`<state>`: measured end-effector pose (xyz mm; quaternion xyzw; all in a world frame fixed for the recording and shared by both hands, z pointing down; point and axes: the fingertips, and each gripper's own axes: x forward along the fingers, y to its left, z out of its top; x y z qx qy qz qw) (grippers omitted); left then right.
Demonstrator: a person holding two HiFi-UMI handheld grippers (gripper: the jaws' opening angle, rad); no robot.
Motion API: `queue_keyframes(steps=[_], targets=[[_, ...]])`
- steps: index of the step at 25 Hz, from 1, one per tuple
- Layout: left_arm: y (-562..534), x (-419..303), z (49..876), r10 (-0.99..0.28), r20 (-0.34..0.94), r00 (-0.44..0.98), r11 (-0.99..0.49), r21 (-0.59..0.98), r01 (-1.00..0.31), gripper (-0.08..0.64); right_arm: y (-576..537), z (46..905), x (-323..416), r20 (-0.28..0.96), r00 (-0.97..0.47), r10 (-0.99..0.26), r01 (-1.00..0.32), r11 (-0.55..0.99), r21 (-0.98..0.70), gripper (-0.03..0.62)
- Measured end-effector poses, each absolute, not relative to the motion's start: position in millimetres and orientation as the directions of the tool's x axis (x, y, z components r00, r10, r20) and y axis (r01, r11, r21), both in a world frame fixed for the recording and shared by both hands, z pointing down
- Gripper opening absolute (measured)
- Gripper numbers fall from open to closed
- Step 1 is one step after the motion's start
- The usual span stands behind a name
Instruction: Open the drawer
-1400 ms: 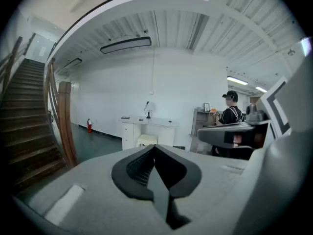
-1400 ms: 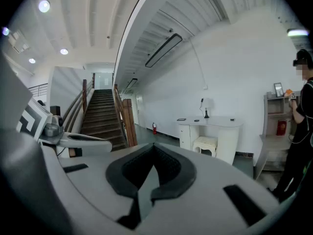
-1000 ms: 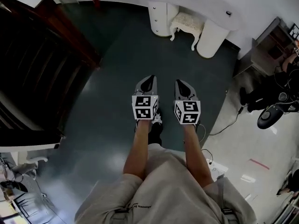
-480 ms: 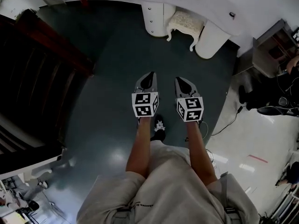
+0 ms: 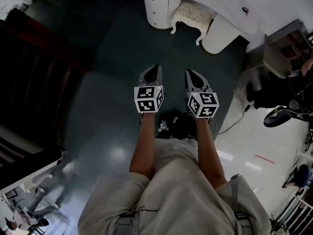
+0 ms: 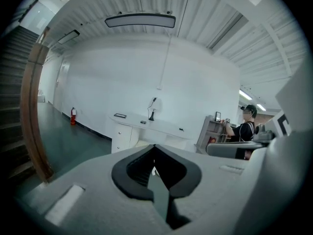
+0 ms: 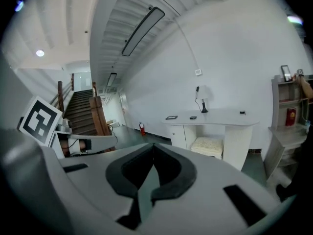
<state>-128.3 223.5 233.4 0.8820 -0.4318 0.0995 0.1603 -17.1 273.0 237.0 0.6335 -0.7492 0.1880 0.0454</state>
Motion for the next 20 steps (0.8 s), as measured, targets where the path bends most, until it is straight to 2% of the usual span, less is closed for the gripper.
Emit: queue_keyframes(steps=[6,13,20], targets=[[184.2,-115.3,246.8,-0.739,0.343,0.58,-0.554,0.182,-0.812,0.009,232.1,241.1,-2.8,0.26,-0.25,-0.933,-0.947,0.18,-0.264,0.015],[112.9,-91.1,222.1,-0.752,0.319,0.576,-0.571,0.12,-0.812,0.009,155.2,218.7,9.8,0.192,-0.279,-0.941,-0.934,0.219,-0.282,0.015],[32.9,-40.1,210.2,-0.796,0.295,0.528,-0.531,0.08,-0.844,0.009,72.2,199.6,34.5,0.099,-0.396,-0.913,-0.862,0.332,-0.383,0.015]])
